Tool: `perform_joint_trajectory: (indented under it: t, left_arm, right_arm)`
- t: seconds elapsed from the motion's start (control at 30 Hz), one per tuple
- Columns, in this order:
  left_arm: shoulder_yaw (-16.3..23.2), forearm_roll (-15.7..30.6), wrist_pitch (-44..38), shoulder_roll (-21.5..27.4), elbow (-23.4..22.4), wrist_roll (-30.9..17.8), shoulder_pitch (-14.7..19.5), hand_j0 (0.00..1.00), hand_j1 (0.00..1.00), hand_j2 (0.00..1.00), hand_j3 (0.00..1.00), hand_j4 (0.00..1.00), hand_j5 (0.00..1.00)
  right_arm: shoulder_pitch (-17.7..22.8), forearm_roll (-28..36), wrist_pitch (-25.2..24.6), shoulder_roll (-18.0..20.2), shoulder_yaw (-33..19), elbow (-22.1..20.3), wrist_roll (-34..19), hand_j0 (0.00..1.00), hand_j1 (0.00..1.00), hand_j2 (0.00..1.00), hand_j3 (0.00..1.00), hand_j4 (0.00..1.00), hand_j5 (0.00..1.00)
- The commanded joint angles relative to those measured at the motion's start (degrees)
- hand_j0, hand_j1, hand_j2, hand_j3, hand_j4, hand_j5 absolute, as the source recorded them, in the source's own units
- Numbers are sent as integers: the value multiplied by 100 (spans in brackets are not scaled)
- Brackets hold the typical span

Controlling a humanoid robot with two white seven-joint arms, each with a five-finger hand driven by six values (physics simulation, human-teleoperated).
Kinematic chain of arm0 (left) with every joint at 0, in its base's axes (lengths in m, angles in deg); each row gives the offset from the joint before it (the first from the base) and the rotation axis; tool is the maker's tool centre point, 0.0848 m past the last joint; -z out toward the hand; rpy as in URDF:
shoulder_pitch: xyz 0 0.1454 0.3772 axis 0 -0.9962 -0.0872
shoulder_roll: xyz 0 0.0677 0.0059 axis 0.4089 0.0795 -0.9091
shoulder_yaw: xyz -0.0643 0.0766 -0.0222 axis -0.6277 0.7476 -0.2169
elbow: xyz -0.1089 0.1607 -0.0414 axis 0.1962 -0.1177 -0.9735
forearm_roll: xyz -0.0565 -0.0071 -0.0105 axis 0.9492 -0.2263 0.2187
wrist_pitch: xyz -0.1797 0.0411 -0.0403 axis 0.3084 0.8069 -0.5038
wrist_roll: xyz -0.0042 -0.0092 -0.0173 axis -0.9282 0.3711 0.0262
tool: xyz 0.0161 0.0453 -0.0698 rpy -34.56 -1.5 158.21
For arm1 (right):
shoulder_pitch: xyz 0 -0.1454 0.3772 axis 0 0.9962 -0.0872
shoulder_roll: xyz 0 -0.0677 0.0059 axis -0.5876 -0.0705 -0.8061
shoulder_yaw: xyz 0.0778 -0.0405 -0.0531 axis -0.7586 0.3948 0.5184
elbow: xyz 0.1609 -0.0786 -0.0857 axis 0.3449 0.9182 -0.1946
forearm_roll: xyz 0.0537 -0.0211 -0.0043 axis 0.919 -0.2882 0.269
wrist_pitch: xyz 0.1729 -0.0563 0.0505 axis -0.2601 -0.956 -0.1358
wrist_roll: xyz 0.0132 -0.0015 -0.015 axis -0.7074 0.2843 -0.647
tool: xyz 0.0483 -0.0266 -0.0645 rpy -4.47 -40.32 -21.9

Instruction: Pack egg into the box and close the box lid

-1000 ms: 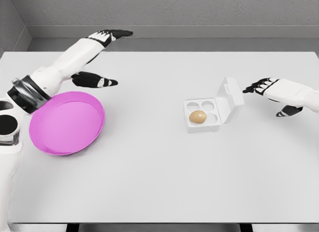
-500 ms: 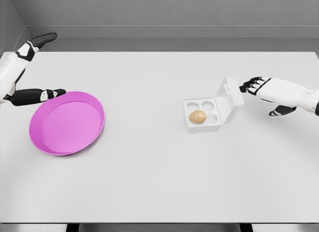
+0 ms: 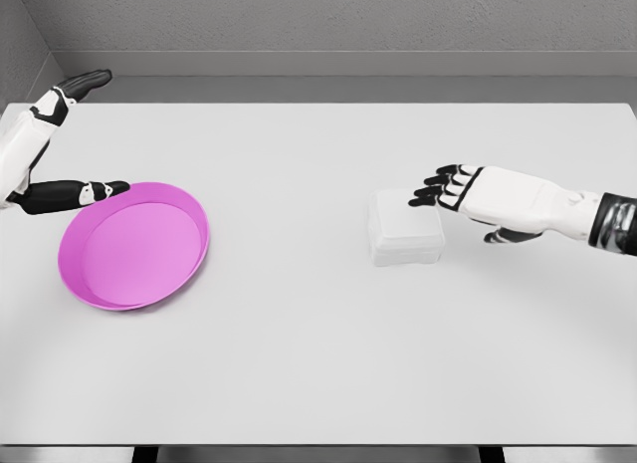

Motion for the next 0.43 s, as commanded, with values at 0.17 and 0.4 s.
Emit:
perform_joint_trajectory:
  t: [0.17, 0.4]
  left_arm:
    - [-1, 43, -14, 10, 2, 3, 0, 100, 100, 100, 100, 100, 100]
    - [8, 43, -14, 18, 2, 3, -9, 100, 100, 100, 100, 100, 100]
  right_arm:
    - [167, 33, -9, 329, -804, 756, -49, 100, 100, 100, 100, 100, 100]
    - [158, 33, -9, 550, -813, 1091, -49, 100, 100, 100, 100, 100, 100]
